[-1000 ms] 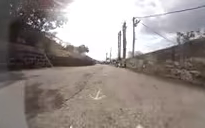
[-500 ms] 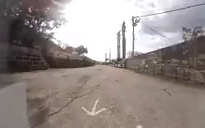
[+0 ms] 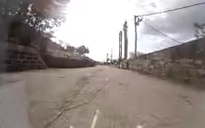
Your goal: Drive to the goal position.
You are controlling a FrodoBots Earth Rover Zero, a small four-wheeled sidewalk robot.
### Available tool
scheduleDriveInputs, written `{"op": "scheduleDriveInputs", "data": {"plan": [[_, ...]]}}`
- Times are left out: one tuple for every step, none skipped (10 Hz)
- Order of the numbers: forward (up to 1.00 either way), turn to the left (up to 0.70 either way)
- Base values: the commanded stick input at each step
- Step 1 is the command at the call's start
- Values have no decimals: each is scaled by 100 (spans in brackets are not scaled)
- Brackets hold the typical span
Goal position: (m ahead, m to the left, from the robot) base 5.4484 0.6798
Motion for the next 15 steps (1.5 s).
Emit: {"op": "scheduleDriveInputs", "data": {"plan": [[100,-25],[100,-11],[100,0],[100,0],[100,0],[100,0],[100,0],[100,0],[100,0],[100,0],[100,0],[100,0],[100,0],[100,0],[100,0]]}}
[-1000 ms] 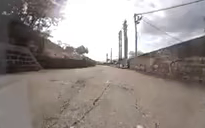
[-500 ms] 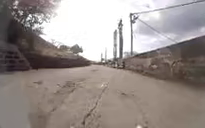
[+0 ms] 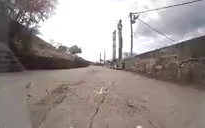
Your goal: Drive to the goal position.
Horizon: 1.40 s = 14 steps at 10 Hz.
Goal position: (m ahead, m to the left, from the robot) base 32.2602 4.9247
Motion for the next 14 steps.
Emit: {"op": "scheduleDriveInputs", "data": {"plan": [[100,0],[100,0],[100,0],[100,0],[100,0],[100,0],[100,0],[100,0],[100,0],[100,0],[100,0],[100,0],[100,0],[100,0]]}}
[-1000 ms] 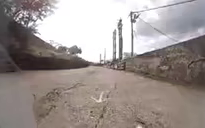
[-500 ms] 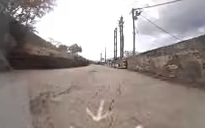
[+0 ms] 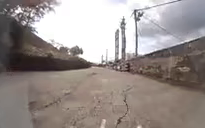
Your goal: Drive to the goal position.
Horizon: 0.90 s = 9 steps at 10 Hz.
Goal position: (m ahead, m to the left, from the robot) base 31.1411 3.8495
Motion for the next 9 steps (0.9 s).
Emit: {"op": "scheduleDriveInputs", "data": {"plan": [[100,0],[100,0],[100,0],[100,0],[100,0],[100,0],[100,0],[100,0],[100,0]]}}
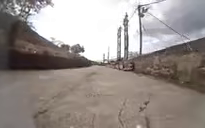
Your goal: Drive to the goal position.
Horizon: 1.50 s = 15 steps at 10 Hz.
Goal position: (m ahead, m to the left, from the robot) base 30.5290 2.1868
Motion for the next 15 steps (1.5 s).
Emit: {"op": "scheduleDriveInputs", "data": {"plan": [[100,0],[100,0],[100,0],[100,0],[100,0],[100,0],[100,0],[100,0],[100,0],[100,0],[100,0],[100,0],[100,0],[100,0],[100,0]]}}
